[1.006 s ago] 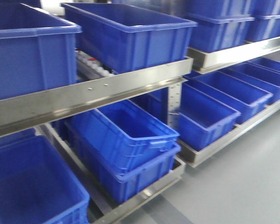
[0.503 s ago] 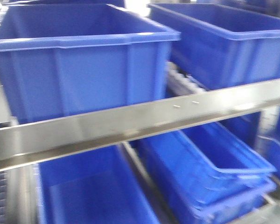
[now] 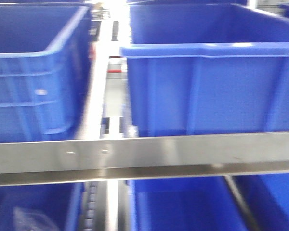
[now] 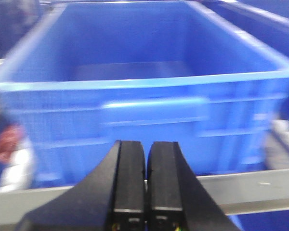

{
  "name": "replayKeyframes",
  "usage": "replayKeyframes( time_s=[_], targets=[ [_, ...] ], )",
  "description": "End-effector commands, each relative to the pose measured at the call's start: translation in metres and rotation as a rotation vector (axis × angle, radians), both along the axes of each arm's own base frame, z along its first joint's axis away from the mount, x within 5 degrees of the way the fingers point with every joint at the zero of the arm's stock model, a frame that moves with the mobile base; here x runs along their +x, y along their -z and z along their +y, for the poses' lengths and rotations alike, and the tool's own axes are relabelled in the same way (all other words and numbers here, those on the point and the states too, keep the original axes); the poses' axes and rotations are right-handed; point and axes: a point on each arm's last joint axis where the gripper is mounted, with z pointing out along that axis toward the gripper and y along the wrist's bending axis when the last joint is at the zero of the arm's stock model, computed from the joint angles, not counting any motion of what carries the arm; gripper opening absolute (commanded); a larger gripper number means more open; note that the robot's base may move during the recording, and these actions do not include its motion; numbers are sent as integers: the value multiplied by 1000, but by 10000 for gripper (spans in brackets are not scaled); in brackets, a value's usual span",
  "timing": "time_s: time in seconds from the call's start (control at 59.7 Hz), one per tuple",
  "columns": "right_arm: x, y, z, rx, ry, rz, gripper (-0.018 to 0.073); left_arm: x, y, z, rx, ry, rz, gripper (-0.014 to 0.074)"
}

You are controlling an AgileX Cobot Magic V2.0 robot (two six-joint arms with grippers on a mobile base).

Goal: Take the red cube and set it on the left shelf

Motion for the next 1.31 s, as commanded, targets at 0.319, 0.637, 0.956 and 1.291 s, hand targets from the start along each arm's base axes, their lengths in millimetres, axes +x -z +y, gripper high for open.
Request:
replayKeyframes(
  time_s=[0.319,0.637,0.956,1.291],
  targets=[
    [2,-13,0,35,8,-89,54,0,-1,0,-9,7,-80,101],
    [2,-13,0,35,8,-89,54,0,-1,0,-9,7,-80,101],
    [2,-13,0,35,8,-89,54,0,-1,0,-9,7,-80,101],
    [2,-13,0,35,8,-89,54,0,-1,0,-9,7,-80,101]
  ],
)
